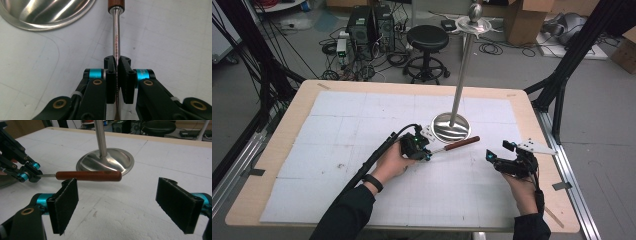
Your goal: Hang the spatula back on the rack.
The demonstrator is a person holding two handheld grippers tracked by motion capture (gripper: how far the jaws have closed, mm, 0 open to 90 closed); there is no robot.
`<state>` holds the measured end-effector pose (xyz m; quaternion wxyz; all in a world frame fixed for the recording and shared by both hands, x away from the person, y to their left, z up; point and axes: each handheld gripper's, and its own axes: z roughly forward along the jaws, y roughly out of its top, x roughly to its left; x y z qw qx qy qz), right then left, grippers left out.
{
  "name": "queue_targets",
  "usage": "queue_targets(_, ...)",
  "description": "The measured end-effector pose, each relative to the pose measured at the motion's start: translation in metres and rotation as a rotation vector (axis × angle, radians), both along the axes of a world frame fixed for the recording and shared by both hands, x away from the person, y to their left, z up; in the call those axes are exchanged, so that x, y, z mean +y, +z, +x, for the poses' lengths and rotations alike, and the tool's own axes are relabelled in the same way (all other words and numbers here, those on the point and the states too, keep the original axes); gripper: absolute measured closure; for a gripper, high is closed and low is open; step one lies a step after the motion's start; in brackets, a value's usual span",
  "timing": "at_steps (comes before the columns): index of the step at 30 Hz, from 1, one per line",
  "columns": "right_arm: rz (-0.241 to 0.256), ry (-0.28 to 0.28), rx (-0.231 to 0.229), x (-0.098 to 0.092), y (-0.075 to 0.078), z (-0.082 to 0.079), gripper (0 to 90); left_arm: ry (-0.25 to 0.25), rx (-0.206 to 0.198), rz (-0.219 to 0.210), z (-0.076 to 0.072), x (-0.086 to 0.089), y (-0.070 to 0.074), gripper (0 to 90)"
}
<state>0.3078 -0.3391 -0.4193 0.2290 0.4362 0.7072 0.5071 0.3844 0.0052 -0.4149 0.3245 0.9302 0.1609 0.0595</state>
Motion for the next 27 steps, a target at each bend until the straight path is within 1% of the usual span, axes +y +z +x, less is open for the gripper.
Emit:
queue_targets(4, 0.001, -0.005, -0.008, -0.001, 0.001, -0.001, 17.7, -0.002, -0.016, -0.012, -0.001, 0.003, 0.007, 84.5)
queue_targets(8, 0.006, -0.009, -0.008, -0.001, 0.001, -0.001, 17.8, 0.001, -0.038, -0.046, -0.003, 0.008, 0.016, 84.5)
queue_targets(11, 0.004, -0.010, -0.011, -0.001, 0.001, -0.001, 17.9, 0.003, -0.055, -0.088, -0.005, 0.013, 0.025, 84.5)
queue_targets(12, 0.005, -0.010, -0.010, -0.001, 0.001, -0.001, 17.9, 0.007, -0.064, -0.119, -0.006, 0.017, 0.031, 84.5)
queue_targets(13, 0.005, -0.010, -0.010, -0.001, 0.001, -0.001, 17.9, 0.007, -0.064, -0.119, -0.006, 0.017, 0.031, 84.5)
queue_targets(14, 0.005, -0.011, -0.008, -0.002, 0.001, -0.001, 17.9, 0.009, -0.070, -0.142, -0.008, 0.020, 0.034, 84.5)
queue_targets(15, 0.008, -0.014, -0.009, -0.002, 0.001, -0.001, 17.9, 0.007, -0.088, -0.172, -0.010, 0.024, 0.039, 84.5)
queue_targets(16, 0.008, -0.014, -0.009, -0.002, 0.001, -0.001, 17.9, 0.007, -0.088, -0.172, -0.010, 0.024, 0.039, 84.5)
queue_targets(17, 0.007, -0.016, -0.008, -0.002, 0.001, -0.001, 17.9, 0.007, -0.095, -0.194, -0.011, 0.027, 0.042, 84.5)
queue_targets(21, 0.005, -0.014, -0.006, -0.002, 0.001, -0.001, 17.9, 0.008, -0.145, -0.273, -0.015, 0.038, 0.054, 84.5)
queue_targets(27, 0.004, -0.018, -0.005, -0.002, 0.001, -0.001, 17.9, 0.014, -0.215, -0.365, -0.021, 0.055, 0.070, 84.5)
